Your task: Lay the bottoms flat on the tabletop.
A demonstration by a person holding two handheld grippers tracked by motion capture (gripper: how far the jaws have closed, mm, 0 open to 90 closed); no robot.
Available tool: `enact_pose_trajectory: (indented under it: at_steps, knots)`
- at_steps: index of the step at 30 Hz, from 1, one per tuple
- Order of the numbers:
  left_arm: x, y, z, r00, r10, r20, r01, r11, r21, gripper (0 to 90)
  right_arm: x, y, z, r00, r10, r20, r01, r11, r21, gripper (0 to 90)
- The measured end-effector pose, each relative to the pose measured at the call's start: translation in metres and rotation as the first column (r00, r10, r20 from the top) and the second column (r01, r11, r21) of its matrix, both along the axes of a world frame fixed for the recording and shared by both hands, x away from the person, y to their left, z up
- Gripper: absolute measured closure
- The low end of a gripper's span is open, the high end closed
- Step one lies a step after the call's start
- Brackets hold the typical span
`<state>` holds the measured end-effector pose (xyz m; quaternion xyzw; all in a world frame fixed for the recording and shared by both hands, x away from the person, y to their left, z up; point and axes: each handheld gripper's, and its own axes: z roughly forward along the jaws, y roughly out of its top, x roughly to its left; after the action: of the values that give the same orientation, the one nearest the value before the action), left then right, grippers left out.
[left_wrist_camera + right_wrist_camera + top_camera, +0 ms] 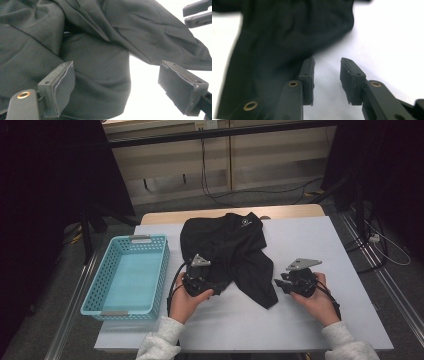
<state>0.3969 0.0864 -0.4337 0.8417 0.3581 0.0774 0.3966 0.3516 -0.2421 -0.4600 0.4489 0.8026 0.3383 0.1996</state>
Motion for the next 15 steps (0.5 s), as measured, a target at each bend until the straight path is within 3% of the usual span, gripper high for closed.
enact_pose_trajectory:
  at_steps: [4,11,13,15]
  knots:
    - [-0.001,-0.001,-0.002,0.9999,0.008,-0.007,-0.008,1.0000,0.000,14.5,0.004,0.004,-0.004,0.9998,0.020,-0.009,-0.019,0.996,0.087,60.9]
    - [-0.002,-0.003,-0.004,1.0000,0.005,-0.006,-0.005,1.0000,0.001,14.5,0.004,0.021,-0.007,0.9991,0.041,0.003,-0.041,0.997,0.067,54.2]
    - [-0.003,-0.005,-0.005,1.0000,-0.001,-0.008,0.001,0.9999,0.010,14.5,0.003,0.027,-0.007,0.9992,0.036,0.016,-0.037,0.997,0.063,58.2]
    - [-0.003,-0.007,-0.006,0.9999,-0.014,-0.010,0.014,0.9998,0.017,14.6,0.003,0.032,-0.007,0.9982,0.057,0.018,-0.058,0.996,0.066,73.8]
